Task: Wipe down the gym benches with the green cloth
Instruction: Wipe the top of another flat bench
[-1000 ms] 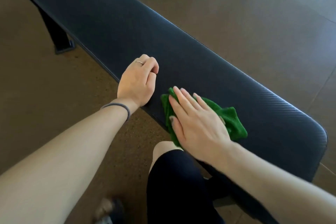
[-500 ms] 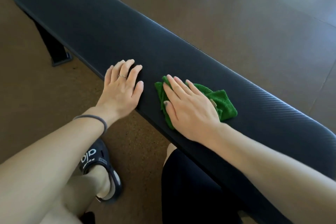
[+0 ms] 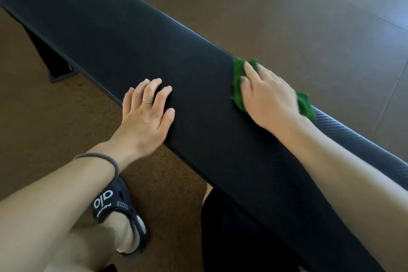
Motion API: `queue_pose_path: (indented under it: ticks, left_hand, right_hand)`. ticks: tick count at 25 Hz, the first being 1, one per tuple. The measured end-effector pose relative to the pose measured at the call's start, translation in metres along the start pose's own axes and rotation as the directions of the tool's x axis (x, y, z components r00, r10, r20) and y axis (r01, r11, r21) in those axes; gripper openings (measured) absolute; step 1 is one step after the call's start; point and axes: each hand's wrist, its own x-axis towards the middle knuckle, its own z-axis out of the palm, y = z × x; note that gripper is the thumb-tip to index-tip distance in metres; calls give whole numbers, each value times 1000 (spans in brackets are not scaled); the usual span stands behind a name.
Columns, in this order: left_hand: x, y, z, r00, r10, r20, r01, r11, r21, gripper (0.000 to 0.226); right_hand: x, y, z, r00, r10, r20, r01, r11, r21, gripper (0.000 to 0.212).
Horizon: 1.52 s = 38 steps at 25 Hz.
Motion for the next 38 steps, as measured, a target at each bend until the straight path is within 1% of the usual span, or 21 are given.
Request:
queue_pose_path:
  ticks: [3, 5, 8, 10, 11, 13, 15, 17, 19, 21, 22, 23, 25, 26, 27, 29, 31, 33, 34, 36, 38]
  left_hand:
    - [-1, -1, 2, 999, -8, -37, 8, 1000, 3, 61]
    - [-2, 0, 3, 999, -2, -44, 2, 1000, -7, 60]
    - [1, -2, 3, 999, 5, -34, -5, 1000, -14, 60]
    - [2, -2, 1, 1000, 7, -16, -7, 1000, -19, 62]
    - [1, -2, 0, 1000, 6, -5, -6, 1000, -19, 63]
    - [0, -1, 0, 1000, 14, -1, -14, 1000, -12, 63]
    - [0, -2, -1, 1000, 18, -18, -18, 1000, -9, 62]
    - [0, -1, -1, 1000, 5, -11, -5, 1000, -4, 62]
    - [2, 1, -4, 1000, 9, 25, -8, 1000, -29, 64]
    - [4, -6, -12, 997, 34, 70, -28, 996, -89, 68]
    - [7, -17, -17, 998, 45, 46, -41, 995, -96, 70]
    - [10, -33, -24, 999, 34, -9, -35, 997, -67, 70]
    - [12, -68, -35, 992, -93, -81, 96, 995, 30, 64]
    - [12, -82, -38, 984, -164, -63, 168, 985, 48, 60]
    - [12, -89, -38, 979, -201, -20, 201, 979, 44, 57]
    - [14, -88, -31, 978, -205, 33, 205, 979, 12, 56]
    - [17, -86, -29, 981, -193, 27, 194, 981, -8, 56]
    - [18, -88, -35, 980, -198, 29, 200, 979, -49, 53]
    - [15, -90, -40, 979, -201, 18, 202, 977, -68, 51]
    - [13, -96, -49, 986, -165, -4, 165, 984, -66, 49]
    - [11, -99, -51, 990, -138, 15, 139, 990, -21, 51]
  right_hand:
    - [-37, 16, -10, 995, 45, 92, -36, 995, -93, 58]
    - [-8, 2, -5, 997, 28, 72, -21, 995, -98, 58]
    - [66, -36, 1, 997, 4, 71, -2, 1000, -31, 45]
    - [83, -45, 2, 997, 21, 75, -19, 999, -34, 42]
    - [72, -44, 3, 998, 3, 62, 0, 999, -51, 45]
    - [24, -33, 10, 995, -100, 14, 101, 990, -97, 55]
    - [-24, -25, 9, 979, -194, 60, 200, 973, -117, 62]
    - [-10, -28, 10, 963, -247, 106, 260, 956, -135, 63]
    - [41, -51, 14, 970, -231, 72, 238, 964, -116, 59]
    - [80, -81, 16, 986, -160, 56, 164, 983, -86, 58]
    - [83, -93, 18, 989, -142, 46, 146, 986, -81, 58]
    - [73, -102, 22, 985, -172, 26, 174, 981, -82, 58]
    - [13, -110, 27, 945, -326, 8, 325, 942, -84, 58]
    - [-25, -111, 27, 914, -405, 14, 404, 911, -76, 58]
    - [-59, -109, 27, 883, -468, 43, 470, 880, -65, 59]
    - [-84, -107, 29, 836, -536, 118, 546, 833, -87, 61]
    - [-57, -132, 35, 839, -537, 82, 543, 832, -112, 61]
    - [-23, -173, 40, 884, -466, 24, 466, 876, -126, 61]
    - [-18, -186, 41, 896, -442, 30, 442, 889, -121, 61]
    - [-30, -180, 45, 879, -476, 30, 474, 867, -150, 61]
    - [-70, -140, 42, 831, -551, 70, 551, 802, -232, 61]
